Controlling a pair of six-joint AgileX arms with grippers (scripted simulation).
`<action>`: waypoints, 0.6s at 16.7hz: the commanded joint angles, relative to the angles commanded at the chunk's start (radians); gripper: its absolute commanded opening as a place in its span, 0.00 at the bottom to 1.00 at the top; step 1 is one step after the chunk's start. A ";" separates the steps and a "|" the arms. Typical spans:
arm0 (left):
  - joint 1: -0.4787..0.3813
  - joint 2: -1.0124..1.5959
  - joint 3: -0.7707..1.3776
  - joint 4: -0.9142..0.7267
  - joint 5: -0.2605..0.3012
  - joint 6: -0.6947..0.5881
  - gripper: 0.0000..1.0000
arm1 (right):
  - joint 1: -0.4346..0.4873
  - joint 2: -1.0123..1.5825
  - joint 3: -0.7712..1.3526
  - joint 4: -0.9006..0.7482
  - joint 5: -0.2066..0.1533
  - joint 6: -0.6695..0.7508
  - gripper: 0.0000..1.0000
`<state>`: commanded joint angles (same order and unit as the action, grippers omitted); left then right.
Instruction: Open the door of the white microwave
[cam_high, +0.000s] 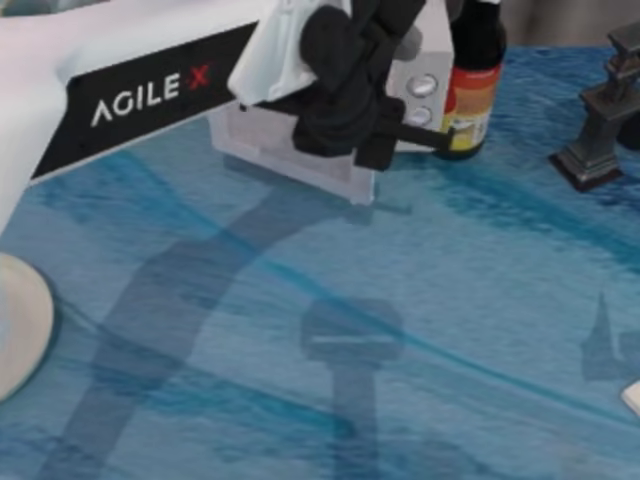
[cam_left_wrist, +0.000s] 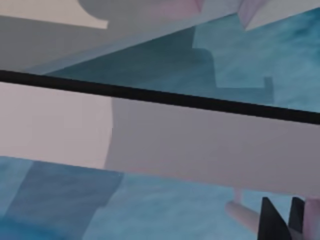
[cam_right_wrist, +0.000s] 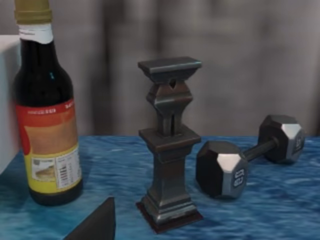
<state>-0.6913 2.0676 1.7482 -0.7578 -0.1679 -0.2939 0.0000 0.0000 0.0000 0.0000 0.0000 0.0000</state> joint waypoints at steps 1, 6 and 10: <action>0.005 -0.015 -0.022 0.010 0.008 0.020 0.00 | 0.000 0.000 0.000 0.000 0.000 0.000 1.00; 0.018 -0.062 -0.082 0.043 0.039 0.073 0.00 | 0.000 0.000 0.000 0.000 0.000 0.000 1.00; 0.018 -0.062 -0.082 0.043 0.039 0.073 0.00 | 0.000 0.000 0.000 0.000 0.000 0.000 1.00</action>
<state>-0.6737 2.0052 1.6662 -0.7149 -0.1289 -0.2212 0.0000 0.0000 0.0000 0.0000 0.0000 0.0000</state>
